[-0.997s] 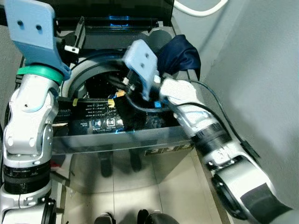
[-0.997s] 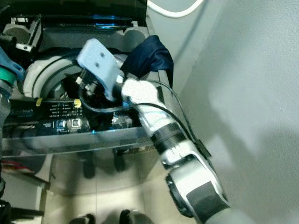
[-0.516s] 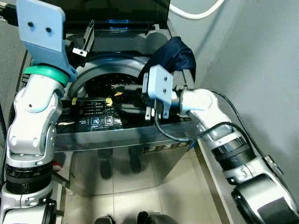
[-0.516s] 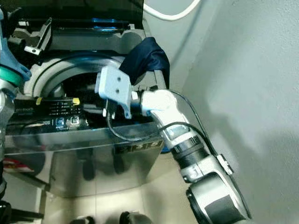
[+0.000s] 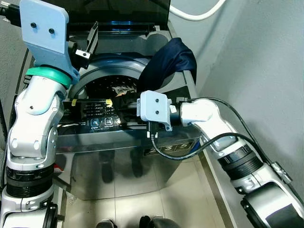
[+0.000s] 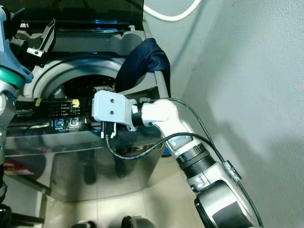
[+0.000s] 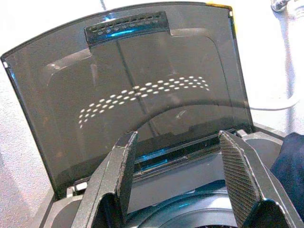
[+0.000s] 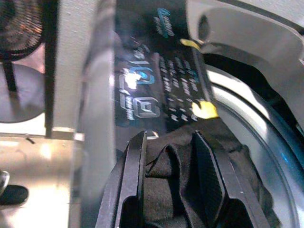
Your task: Clothes washing
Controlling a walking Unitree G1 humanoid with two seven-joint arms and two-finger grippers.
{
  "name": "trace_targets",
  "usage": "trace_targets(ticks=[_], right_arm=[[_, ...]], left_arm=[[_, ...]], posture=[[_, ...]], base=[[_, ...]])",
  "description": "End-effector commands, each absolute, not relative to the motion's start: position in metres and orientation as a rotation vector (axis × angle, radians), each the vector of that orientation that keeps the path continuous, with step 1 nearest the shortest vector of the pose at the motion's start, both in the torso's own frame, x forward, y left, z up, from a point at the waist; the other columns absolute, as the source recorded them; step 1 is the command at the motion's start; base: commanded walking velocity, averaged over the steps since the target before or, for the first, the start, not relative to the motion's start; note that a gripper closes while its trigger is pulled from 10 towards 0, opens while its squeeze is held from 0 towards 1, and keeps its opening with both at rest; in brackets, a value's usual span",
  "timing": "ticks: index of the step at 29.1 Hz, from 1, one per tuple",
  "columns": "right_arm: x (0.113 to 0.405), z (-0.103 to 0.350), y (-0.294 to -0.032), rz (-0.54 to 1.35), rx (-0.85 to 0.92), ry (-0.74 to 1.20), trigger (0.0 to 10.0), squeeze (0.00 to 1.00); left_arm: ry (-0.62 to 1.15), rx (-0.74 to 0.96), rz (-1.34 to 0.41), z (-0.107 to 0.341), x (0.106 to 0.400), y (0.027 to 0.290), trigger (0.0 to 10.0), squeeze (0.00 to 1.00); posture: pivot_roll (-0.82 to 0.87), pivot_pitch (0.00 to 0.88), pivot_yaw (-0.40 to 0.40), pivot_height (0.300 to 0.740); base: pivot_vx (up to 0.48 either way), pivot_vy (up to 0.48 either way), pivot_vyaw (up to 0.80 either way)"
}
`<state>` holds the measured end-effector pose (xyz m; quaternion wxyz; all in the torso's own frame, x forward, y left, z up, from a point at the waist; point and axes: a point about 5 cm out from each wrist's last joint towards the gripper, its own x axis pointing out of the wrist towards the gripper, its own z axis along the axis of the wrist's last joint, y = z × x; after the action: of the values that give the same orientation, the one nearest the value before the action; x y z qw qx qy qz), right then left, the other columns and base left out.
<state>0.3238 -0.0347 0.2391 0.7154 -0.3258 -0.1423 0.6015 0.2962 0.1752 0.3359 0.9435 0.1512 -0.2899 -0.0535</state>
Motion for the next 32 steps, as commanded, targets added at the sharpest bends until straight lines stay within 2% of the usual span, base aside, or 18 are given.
trace_targets(ticks=[1,8,9,14,15,28,32], right_arm=[[0.325,0.240,-0.036,1.323,-0.731,-0.314,10.0,0.00],[0.332,0.237,-0.042,1.289,-0.748,-0.284,10.0,0.00],[0.332,0.234,-0.043,1.292,-0.766,-0.272,8.1,0.00],[0.333,0.229,-0.044,1.297,-0.788,-0.255,7.9,0.00],[0.332,0.228,-0.043,1.311,-0.790,-0.254,0.0,0.00],[0.330,0.231,-0.041,1.336,-0.746,-0.279,0.0,0.00],[0.343,0.246,-0.039,1.186,-0.679,-0.350,0.0,0.00]], left_arm=[[-0.604,0.308,-0.123,0.338,0.293,0.173,10.0,0.00],[-0.601,0.301,-0.119,0.338,0.293,0.173,10.0,0.00],[-0.601,0.300,-0.119,0.338,0.293,0.174,10.0,0.00],[-0.600,0.297,-0.118,0.337,0.293,0.174,10.0,0.00],[-0.600,0.296,-0.117,0.337,0.293,0.174,10.0,0.00],[-0.601,0.289,-0.115,0.337,0.293,0.175,10.0,0.00],[-0.601,0.288,-0.114,0.337,0.293,0.174,10.0,0.00]], posture=[[0.11,0.113,-0.008,0.740],[0.11,0.114,-0.010,0.740],[0.11,0.114,-0.010,0.740],[0.11,0.113,-0.011,0.740],[0.11,0.113,-0.012,0.740],[0.11,0.100,-0.014,0.740],[0.11,0.097,-0.015,0.740]], base=[[0.000,0.000,0.00],[0.000,0.000,0.00],[0.000,0.000,0.00],[0.000,0.000,0.00],[0.000,0.000,0.00],[0.000,0.000,0.00],[0.000,0.000,0.00]])
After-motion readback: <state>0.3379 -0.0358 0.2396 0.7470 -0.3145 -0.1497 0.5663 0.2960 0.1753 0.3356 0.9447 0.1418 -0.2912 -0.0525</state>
